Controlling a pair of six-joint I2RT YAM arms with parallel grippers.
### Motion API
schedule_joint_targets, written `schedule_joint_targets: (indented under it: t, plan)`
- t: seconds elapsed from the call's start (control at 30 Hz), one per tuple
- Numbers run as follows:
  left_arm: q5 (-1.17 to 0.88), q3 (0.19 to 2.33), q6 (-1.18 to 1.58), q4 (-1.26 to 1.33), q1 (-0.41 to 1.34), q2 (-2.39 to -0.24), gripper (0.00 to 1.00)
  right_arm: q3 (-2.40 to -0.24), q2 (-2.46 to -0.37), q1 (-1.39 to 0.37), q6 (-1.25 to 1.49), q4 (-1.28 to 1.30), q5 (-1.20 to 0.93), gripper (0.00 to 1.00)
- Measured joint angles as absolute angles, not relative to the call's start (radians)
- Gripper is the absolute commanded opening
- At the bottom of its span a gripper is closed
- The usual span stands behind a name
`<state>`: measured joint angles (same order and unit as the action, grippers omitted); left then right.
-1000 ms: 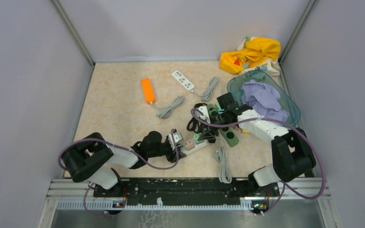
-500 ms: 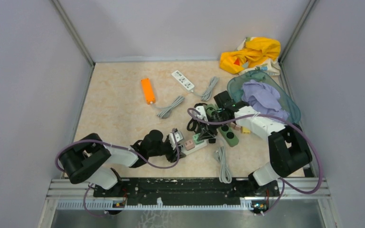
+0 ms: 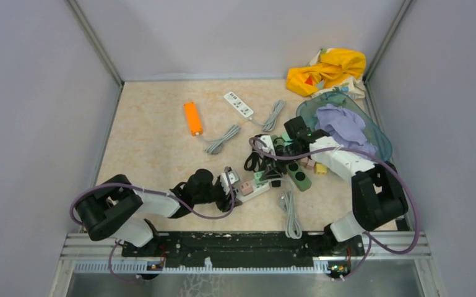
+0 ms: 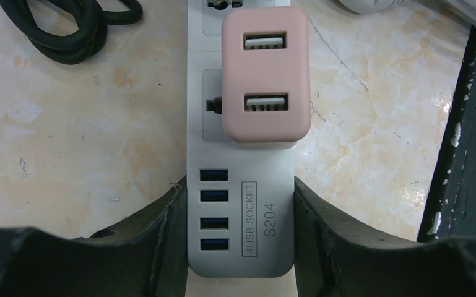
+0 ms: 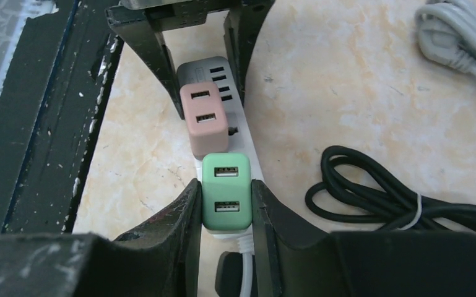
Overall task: Pull the plug off the socket
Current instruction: Remove the plug from the socket, then place the plug at the center of the board.
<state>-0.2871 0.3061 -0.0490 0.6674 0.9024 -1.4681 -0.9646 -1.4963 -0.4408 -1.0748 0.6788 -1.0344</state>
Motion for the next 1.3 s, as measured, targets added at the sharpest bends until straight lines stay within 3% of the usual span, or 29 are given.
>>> schedule_joint_targets:
  t: [0.27, 0.37, 0.47, 0.53, 0.7, 0.9, 1.07, 1.3]
  plan:
    - [-0.285, 0.306, -0.04, 0.66, 0.902, -1.465, 0.0, -0.963, -1.455, -0.431, -1.169, 0.734, -1.092, 0.0]
    - [-0.281, 0.305, -0.036, 0.645, 0.902, -1.452, 0.0, -0.963, -1.455, -0.445, -1.077, 0.671, -1.059, 0.0]
    - [-0.274, 0.294, -0.026, 0.641, 0.902, -1.437, 0.0, -0.93, -1.436, -0.404, -0.893, 0.482, -0.96, 0.02]
    - [-0.267, 0.279, -0.017, 0.641, 0.902, -1.419, 0.0, -0.886, -1.404, -0.356, -0.789, 0.373, -0.871, 0.09]
    - [-0.255, 0.259, -0.006, 0.628, 0.902, -1.386, 0.0, -0.851, -1.376, -0.268, -0.641, 0.214, -0.583, 0.11]
    - [-0.253, 0.259, 0.002, 0.625, 0.902, -1.385, 0.0, -0.851, -1.391, -0.259, -0.583, 0.149, -0.354, 0.37]
    - [-0.254, 0.254, 0.004, 0.625, 0.902, -1.379, 0.0, -0.852, -1.423, -0.259, -0.56, 0.125, -0.24, 0.7]
    - [-0.259, 0.253, 0.002, 0.625, 0.902, -1.377, 0.0, -0.851, -1.418, -0.258, -0.567, 0.13, -0.28, 0.74]
